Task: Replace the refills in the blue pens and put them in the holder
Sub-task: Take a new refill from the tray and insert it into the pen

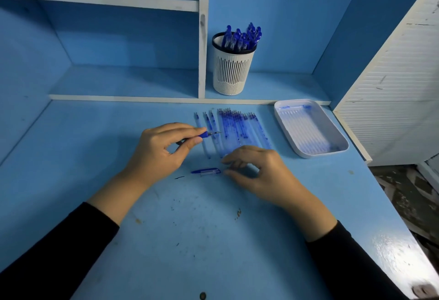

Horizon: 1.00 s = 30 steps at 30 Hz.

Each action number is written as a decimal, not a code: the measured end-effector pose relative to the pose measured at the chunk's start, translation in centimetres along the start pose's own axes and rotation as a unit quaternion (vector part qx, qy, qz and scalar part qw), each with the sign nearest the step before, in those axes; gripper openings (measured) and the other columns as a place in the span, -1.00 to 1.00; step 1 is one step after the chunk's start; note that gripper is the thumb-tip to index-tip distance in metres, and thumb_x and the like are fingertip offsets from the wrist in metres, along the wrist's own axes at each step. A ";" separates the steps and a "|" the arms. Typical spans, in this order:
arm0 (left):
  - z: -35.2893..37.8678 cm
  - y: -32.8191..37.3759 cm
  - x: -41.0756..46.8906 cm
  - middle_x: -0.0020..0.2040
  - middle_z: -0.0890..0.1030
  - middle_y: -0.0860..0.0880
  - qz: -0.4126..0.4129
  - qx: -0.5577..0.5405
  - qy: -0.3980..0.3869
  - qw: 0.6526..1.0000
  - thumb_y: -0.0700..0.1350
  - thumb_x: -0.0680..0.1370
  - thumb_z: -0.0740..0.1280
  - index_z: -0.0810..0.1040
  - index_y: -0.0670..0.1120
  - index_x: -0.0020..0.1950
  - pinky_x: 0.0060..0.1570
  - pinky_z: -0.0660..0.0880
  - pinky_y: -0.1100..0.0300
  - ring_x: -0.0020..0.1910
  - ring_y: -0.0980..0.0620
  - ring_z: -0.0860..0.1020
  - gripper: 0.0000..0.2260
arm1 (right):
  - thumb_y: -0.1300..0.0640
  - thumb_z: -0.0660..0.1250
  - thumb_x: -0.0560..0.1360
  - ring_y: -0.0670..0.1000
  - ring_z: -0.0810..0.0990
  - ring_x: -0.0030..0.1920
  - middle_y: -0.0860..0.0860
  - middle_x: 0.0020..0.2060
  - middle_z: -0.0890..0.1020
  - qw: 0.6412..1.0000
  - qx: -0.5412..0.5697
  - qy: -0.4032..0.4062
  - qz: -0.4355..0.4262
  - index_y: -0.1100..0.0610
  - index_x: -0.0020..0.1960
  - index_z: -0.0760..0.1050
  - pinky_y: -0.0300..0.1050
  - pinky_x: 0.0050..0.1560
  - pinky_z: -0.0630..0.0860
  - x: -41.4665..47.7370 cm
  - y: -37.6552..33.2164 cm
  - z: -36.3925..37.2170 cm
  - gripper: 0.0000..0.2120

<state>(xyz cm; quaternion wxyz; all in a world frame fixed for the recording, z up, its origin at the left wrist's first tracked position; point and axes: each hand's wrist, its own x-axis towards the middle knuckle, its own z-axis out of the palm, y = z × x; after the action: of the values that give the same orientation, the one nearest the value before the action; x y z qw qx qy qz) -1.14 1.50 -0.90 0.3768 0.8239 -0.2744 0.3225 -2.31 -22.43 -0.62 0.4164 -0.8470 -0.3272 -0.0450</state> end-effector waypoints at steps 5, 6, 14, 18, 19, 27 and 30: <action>-1.0 0.6 -1.3 -0.09 0.69 -0.01 -0.018 -0.006 -0.011 1.000 -0.21 0.50 0.45 0.69 -0.17 0.07 -0.08 0.57 0.29 -0.15 0.13 0.62 -0.84 | 0.27 0.41 0.49 -0.04 0.61 -0.17 0.01 -0.15 0.64 1.000 -0.002 0.008 0.000 0.17 -0.05 0.65 -0.18 -0.11 0.53 0.3 -0.1 0.4 -0.93; -1.1 0.6 -1.5 -0.08 0.69 -0.01 -0.022 -0.009 -0.012 1.000 -0.21 0.50 0.45 0.69 -0.17 0.07 -0.08 0.57 0.28 -0.14 0.14 0.63 -0.84 | 0.29 0.42 0.48 -0.08 0.62 -0.16 -0.01 -0.16 0.66 0.999 0.034 0.033 0.023 0.18 -0.06 0.65 -0.24 -0.10 0.52 0.4 -0.3 0.5 -0.93; -1.2 0.7 -1.7 -0.07 0.70 -0.02 -0.040 -0.024 -0.019 0.999 -0.22 0.50 0.46 0.70 -0.17 0.06 -0.13 0.58 0.21 -0.14 0.10 0.64 -0.85 | 0.34 0.44 0.44 -0.08 0.65 -0.17 0.01 -0.20 0.71 0.926 0.300 0.185 0.135 0.21 -0.08 0.65 -0.29 -0.10 0.53 0.9 -2.3 0.8 -0.91; -1.1 0.6 -1.7 -0.07 0.69 0.01 -0.044 -0.029 -0.035 0.998 -0.23 0.51 0.45 0.69 -0.16 0.07 -0.10 0.53 0.33 -0.13 0.17 0.62 -0.85 | 0.37 0.43 0.44 -0.09 0.66 -0.16 -0.01 -0.19 0.71 0.930 0.292 0.183 0.125 0.23 -0.07 0.64 -0.30 -0.07 0.52 1.2 -2.4 1.2 -0.89; -1.1 0.6 -1.7 -0.07 0.69 0.01 -0.043 -0.031 -0.039 0.998 -0.23 0.51 0.45 0.69 -0.16 0.07 -0.10 0.51 0.35 -0.14 0.18 0.61 -0.85 | 0.38 0.43 0.44 -0.10 0.66 -0.16 -0.01 -0.19 0.70 0.932 0.290 0.180 0.121 0.25 -0.06 0.64 -0.31 -0.07 0.51 1.2 -2.4 1.3 -0.89; -0.9 0.9 -1.8 -0.07 0.69 -0.01 -0.021 -0.031 -0.055 0.998 -0.21 0.52 0.45 0.70 -0.16 0.07 -0.12 0.57 0.22 -0.17 0.10 0.63 -0.86 | 0.39 0.44 0.43 0.03 0.66 -0.10 0.07 -0.14 0.68 0.959 0.240 0.125 0.081 0.24 -0.05 0.62 -0.23 0.01 0.53 1.1 -2.2 2.1 -0.87; -0.8 1.1 -1.8 -0.05 0.70 -0.01 -0.013 -0.027 -0.062 0.998 -0.21 0.52 0.45 0.70 -0.17 0.06 -0.07 0.57 0.27 -0.13 0.19 0.62 -0.86 | 0.35 0.45 0.44 0.01 0.64 -0.13 0.05 -0.17 0.66 0.970 0.197 0.123 0.071 0.22 -0.05 0.63 -0.23 -0.02 0.52 1.0 -2.2 2.2 -0.89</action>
<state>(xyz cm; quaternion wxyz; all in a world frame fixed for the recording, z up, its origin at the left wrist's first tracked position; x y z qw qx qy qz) -3.30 1.89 -1.32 0.3852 0.8355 -0.2947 0.2584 -3.23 -19.32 -0.23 0.6142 -0.7573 -0.2152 -0.0533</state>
